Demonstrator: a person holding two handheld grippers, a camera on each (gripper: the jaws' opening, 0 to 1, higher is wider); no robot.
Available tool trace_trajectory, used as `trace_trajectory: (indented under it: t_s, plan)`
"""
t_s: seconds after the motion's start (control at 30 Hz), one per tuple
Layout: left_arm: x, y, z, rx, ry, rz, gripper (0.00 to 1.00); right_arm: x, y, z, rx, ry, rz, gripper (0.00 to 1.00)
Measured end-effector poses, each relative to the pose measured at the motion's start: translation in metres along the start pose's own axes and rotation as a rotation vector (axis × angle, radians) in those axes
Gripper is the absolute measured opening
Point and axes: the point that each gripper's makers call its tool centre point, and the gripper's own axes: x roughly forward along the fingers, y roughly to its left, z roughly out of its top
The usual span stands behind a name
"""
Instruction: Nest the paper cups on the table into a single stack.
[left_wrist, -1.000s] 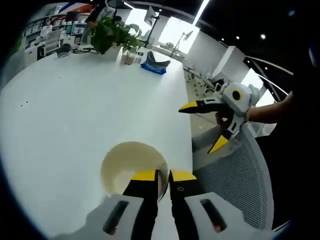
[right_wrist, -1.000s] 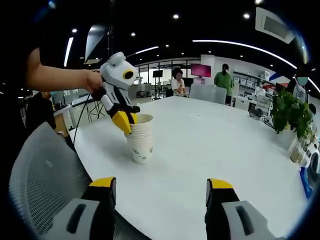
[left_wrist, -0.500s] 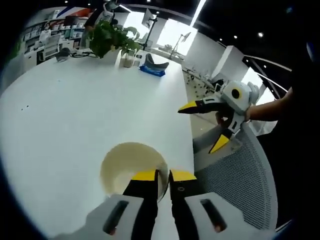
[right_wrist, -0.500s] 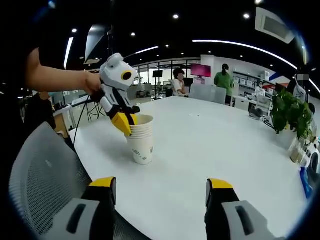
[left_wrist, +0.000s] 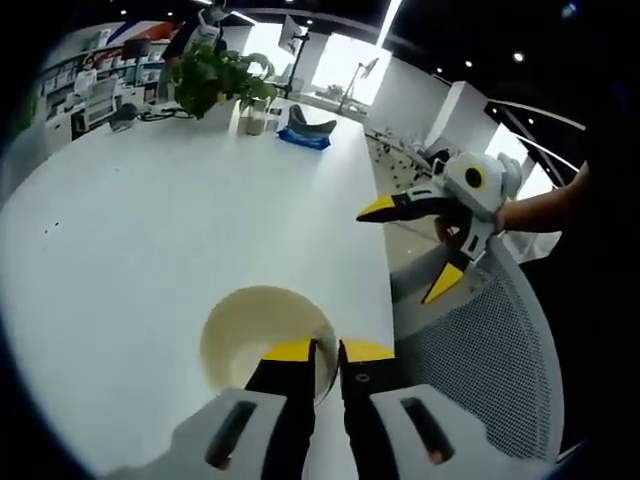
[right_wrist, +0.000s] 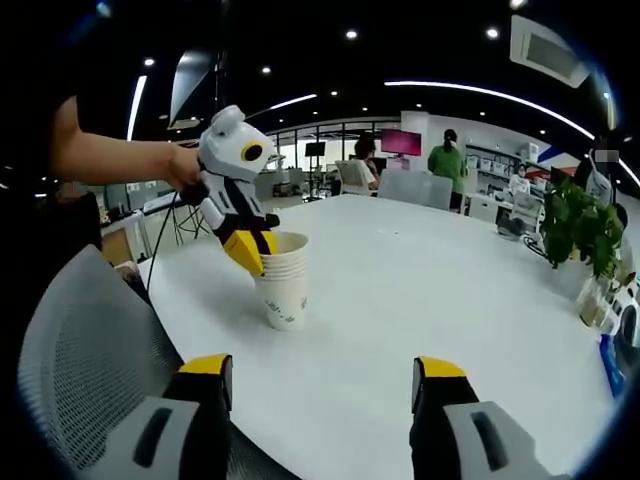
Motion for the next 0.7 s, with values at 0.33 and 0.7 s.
trace_trajectory:
  t_s: [0.33, 0.7]
  plan:
    - [-0.005, 0.001, 0.001, 0.092, 0.014, 0.046, 0.11, 0.0, 0.001, 0.0, -0.004, -0.002, 0.005, 0.74]
    - [-0.035, 0.001, 0.019, 0.139, -0.081, 0.114, 0.15, 0.001, 0.002, -0.003, -0.011, 0.014, 0.017, 0.74]
